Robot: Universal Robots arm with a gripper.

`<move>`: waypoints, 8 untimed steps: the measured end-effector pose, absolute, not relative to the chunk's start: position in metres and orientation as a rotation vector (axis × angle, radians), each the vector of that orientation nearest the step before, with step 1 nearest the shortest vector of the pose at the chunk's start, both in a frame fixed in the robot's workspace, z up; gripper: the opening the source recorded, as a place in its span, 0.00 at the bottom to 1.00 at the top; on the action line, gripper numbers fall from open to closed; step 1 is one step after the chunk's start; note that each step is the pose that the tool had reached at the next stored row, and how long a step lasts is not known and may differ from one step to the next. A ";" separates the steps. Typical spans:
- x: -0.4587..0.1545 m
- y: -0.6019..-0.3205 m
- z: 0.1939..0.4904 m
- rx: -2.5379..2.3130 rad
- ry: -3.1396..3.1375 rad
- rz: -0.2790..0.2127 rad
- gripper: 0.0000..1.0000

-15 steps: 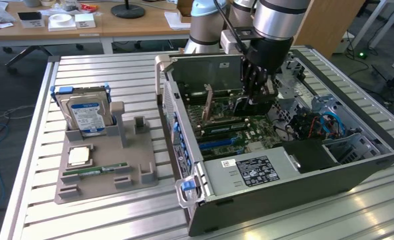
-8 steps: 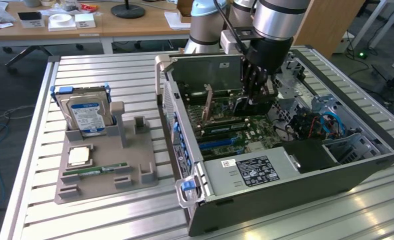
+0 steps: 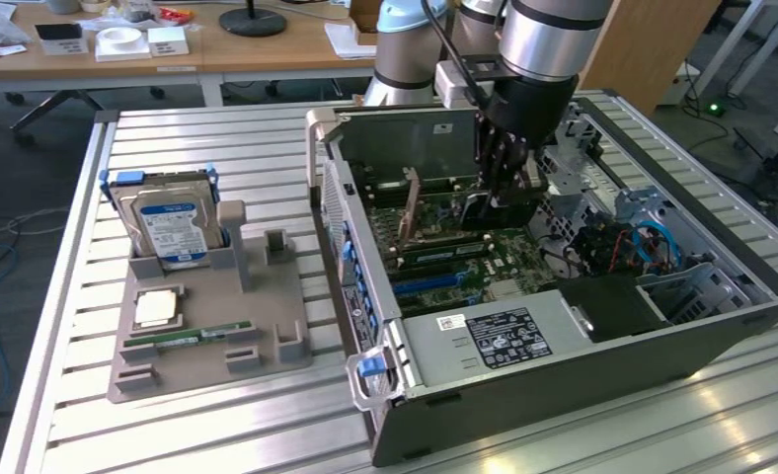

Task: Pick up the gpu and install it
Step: 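Insert the gpu into the slot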

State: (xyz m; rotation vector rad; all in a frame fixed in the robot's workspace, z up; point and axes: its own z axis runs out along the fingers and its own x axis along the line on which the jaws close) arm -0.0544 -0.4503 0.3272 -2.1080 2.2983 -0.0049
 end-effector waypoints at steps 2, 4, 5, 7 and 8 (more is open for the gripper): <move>-0.054 -0.450 0.327 -2.108 2.298 -0.005 0.27; -0.054 -0.450 0.326 -2.108 2.298 -0.005 0.27; -0.054 -0.450 0.325 -2.108 2.298 -0.005 0.27; -0.054 -0.450 0.324 -2.108 2.298 -0.005 0.27; -0.054 -0.450 0.324 -2.108 2.298 -0.005 0.27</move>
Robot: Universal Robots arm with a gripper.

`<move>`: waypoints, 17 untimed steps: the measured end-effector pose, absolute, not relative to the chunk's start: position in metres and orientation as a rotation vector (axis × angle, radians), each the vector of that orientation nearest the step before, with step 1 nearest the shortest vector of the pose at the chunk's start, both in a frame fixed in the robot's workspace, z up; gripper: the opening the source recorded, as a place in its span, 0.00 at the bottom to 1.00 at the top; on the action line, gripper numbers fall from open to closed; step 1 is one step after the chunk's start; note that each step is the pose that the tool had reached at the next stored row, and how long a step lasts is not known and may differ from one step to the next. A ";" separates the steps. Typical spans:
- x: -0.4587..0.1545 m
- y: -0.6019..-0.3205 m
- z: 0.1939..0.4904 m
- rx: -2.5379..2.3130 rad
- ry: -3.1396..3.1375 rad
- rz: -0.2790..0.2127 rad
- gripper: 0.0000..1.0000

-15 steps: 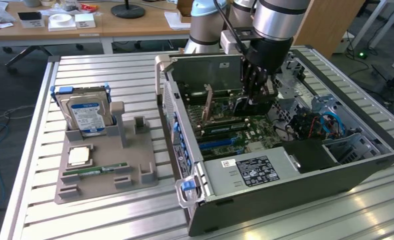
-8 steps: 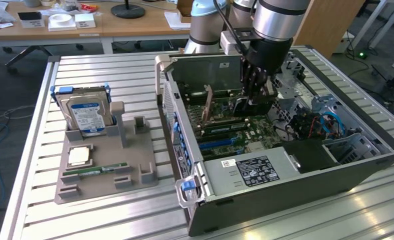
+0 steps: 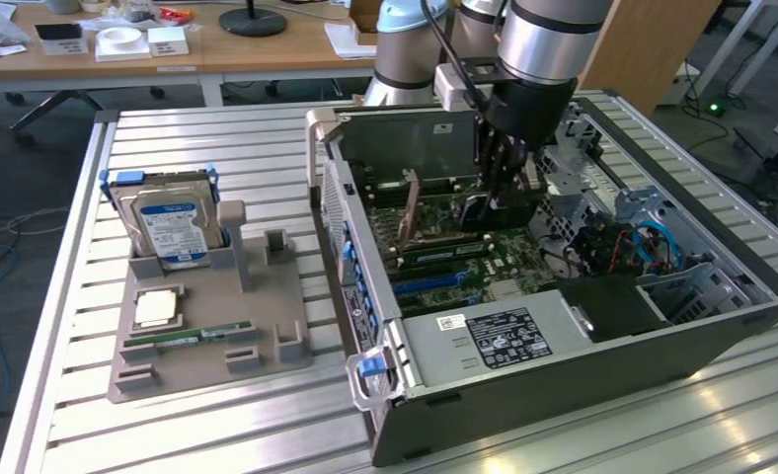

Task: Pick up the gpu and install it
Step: 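Insert the gpu into the slot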

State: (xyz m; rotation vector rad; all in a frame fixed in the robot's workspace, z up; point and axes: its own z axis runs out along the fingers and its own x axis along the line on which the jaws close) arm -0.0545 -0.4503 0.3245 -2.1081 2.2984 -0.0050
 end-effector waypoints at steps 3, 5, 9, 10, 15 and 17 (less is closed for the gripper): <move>-0.054 -0.450 0.324 -2.108 2.298 -0.005 0.27; -0.054 -0.450 0.324 -2.108 2.298 -0.005 0.27; -0.054 -0.450 0.324 -2.108 2.298 -0.005 0.27; -0.054 -0.450 0.324 -2.108 2.298 -0.005 0.27; -0.054 -0.450 0.322 -2.108 2.298 -0.005 0.27; -0.054 -0.450 0.319 -2.108 2.298 -0.005 0.27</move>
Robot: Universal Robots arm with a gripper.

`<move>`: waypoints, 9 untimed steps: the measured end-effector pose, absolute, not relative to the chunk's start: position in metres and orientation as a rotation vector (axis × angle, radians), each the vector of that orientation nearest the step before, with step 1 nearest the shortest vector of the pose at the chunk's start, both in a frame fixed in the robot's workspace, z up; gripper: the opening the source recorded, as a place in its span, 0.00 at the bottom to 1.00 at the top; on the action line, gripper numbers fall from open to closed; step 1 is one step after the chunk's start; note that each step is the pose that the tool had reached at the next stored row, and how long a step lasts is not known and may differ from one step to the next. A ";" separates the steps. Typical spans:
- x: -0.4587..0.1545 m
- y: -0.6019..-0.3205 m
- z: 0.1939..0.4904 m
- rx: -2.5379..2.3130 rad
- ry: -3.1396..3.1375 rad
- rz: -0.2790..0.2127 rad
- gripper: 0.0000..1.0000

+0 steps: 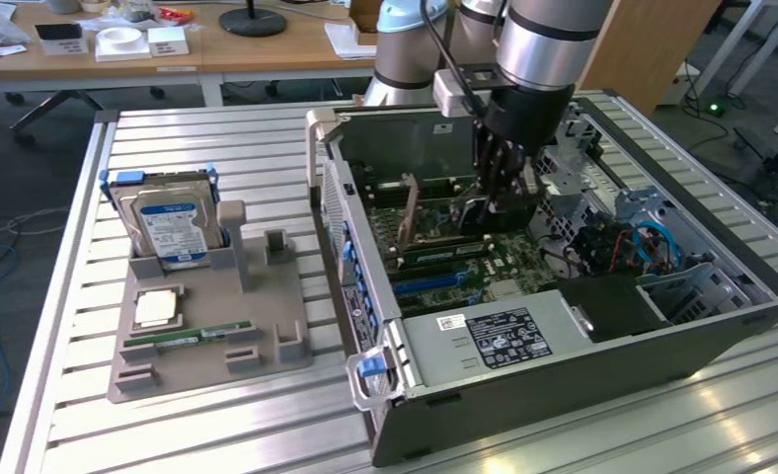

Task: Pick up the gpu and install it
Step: 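Insert the gpu into the slot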

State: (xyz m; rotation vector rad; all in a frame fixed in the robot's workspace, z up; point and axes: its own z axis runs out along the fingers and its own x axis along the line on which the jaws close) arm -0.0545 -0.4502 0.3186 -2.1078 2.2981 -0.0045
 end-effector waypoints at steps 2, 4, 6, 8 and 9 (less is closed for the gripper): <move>-0.054 -0.450 0.316 -2.108 2.298 -0.005 0.27; -0.055 -0.450 0.315 -2.108 2.298 -0.005 0.27; -0.055 -0.450 0.315 -2.108 2.298 -0.005 0.27; -0.055 -0.450 0.315 -2.108 2.298 -0.005 0.27; -0.055 -0.450 0.315 -2.108 2.298 -0.005 0.27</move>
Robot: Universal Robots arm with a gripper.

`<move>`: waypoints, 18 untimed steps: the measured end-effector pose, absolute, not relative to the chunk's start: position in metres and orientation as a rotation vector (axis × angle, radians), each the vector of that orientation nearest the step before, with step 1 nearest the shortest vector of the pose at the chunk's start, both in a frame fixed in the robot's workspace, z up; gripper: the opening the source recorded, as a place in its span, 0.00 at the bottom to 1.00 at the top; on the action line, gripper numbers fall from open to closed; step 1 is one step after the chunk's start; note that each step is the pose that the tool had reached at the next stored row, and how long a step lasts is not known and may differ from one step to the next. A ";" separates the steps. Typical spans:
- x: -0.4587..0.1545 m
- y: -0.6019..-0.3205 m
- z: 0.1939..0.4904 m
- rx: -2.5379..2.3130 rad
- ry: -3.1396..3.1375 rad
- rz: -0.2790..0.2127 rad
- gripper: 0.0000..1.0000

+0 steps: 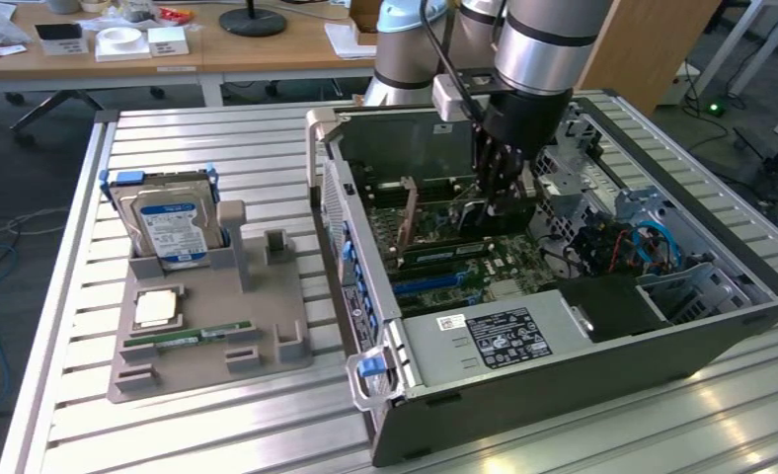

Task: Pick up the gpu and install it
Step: 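Insert the gpu into the slot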

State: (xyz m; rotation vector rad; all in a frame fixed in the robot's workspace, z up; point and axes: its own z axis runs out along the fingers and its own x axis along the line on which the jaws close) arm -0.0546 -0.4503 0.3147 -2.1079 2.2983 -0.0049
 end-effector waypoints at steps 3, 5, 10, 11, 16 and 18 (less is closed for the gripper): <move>-0.055 -0.450 0.314 -2.108 2.298 -0.004 0.27; -0.055 -0.450 0.313 -2.108 2.298 -0.005 0.27; -0.055 -0.450 0.311 -2.108 2.298 -0.005 0.27; -0.055 -0.450 0.311 -2.108 2.298 -0.005 0.27; -0.055 -0.450 0.310 -2.107 2.298 -0.004 0.27; -0.056 -0.450 0.309 -2.108 2.298 -0.005 0.27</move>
